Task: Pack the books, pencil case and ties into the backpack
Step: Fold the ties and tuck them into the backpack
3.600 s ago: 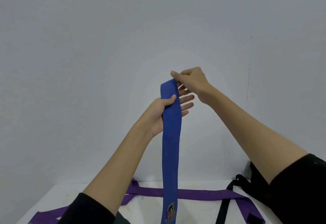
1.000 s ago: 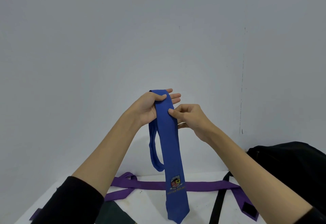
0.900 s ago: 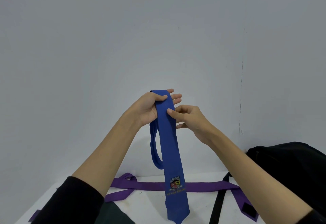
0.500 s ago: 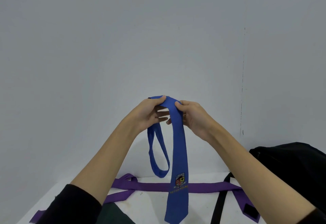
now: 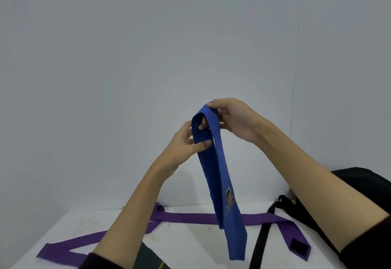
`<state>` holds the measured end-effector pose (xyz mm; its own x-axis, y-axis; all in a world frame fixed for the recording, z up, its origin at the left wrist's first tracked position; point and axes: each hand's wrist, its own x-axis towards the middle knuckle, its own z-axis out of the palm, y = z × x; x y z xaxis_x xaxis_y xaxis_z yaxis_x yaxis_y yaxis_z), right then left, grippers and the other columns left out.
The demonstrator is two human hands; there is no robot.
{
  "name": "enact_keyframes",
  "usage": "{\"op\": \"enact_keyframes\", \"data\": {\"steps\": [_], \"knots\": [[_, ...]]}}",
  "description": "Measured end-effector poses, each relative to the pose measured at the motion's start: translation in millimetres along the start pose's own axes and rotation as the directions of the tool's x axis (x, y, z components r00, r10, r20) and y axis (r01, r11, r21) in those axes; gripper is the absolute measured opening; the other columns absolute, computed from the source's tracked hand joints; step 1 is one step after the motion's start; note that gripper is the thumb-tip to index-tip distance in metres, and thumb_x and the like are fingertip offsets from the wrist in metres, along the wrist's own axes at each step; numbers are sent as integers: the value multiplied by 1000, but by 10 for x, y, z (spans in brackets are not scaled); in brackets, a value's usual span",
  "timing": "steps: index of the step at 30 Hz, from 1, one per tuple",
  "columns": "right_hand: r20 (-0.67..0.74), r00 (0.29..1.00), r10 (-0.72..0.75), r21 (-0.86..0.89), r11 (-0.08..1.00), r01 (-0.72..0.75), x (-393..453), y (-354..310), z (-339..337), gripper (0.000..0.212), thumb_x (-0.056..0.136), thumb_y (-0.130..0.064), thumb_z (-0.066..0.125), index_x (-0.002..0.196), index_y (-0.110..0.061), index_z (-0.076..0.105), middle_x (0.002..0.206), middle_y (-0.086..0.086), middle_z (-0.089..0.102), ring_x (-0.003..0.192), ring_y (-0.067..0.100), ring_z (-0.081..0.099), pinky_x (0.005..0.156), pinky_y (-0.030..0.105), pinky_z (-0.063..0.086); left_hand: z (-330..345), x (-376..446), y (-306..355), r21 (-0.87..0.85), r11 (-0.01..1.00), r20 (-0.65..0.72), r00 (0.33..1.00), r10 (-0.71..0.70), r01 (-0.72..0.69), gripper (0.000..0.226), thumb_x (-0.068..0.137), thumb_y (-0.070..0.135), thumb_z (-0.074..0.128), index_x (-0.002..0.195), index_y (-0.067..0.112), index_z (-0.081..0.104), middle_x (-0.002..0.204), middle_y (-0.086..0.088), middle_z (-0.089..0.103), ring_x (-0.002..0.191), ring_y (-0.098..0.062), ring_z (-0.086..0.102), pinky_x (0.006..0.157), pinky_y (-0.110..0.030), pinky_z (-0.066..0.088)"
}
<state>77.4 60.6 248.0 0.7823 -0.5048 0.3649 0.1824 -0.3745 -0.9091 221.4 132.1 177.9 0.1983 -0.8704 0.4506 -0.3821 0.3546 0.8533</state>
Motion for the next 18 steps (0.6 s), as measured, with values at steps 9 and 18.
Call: {"op": "enact_keyframes", "data": {"steps": [9,18], "knots": [[-67,997,27,18,1000,-25,-45,-29,-184,26,95,-13,42,77,-6,60,65,4,61,59,21,59,72,31,49,263,-6,-194,72,996,23,999,-47,45,20,98,17,48,94,31,61,88,0,67,76,1,65,74,-19,52],[-274,961,35,129,992,0,37,30,-272,33,101,-19,33,81,-9,56,66,3,57,64,21,60,84,36,48,445,-242,-973,129,976,-6,984,-178,178,30,101,5,33,94,19,59,87,-1,68,86,-13,66,82,-26,51]]}}
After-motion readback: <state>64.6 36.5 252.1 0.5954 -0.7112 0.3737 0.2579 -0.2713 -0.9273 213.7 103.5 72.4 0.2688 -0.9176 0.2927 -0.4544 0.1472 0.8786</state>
